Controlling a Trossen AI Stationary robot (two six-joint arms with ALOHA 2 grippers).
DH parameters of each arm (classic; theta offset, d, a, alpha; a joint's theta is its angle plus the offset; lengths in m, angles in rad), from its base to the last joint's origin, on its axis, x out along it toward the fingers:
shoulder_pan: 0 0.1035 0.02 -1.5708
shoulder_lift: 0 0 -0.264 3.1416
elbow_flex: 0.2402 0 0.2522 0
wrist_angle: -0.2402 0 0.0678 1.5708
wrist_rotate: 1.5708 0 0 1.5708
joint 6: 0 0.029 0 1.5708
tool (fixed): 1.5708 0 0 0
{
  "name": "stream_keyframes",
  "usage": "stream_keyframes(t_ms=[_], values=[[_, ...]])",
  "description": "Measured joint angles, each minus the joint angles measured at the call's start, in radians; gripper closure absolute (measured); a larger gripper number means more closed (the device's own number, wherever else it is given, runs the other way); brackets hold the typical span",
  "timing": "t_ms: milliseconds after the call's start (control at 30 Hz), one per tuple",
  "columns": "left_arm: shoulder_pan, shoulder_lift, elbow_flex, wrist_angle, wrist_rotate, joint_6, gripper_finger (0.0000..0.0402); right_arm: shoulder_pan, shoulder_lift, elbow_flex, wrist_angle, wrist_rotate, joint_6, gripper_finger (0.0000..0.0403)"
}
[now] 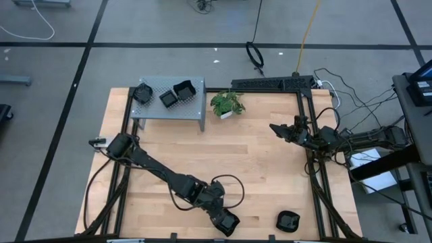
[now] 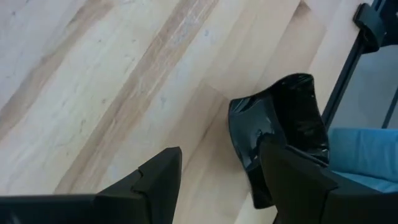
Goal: Pick & Place Mini shaped plates
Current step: Stack the black distorted square plate on top of the other black distorted squares plate on the shelf
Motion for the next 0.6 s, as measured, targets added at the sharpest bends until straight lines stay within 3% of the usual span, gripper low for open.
stream_keyframes(t_ms=[300,600], values=[[-0.016,0.051,0.0,0.082,0.008,-0.093,0.0179,0.0,0.0,0.0,-0.002,0.0,0.0,0.0273],[-0.034,0.065,0.001,0.092,-0.008,-0.093,0.0179,0.0,0.0,0.0,-0.036,0.0,0.0,0.0273]])
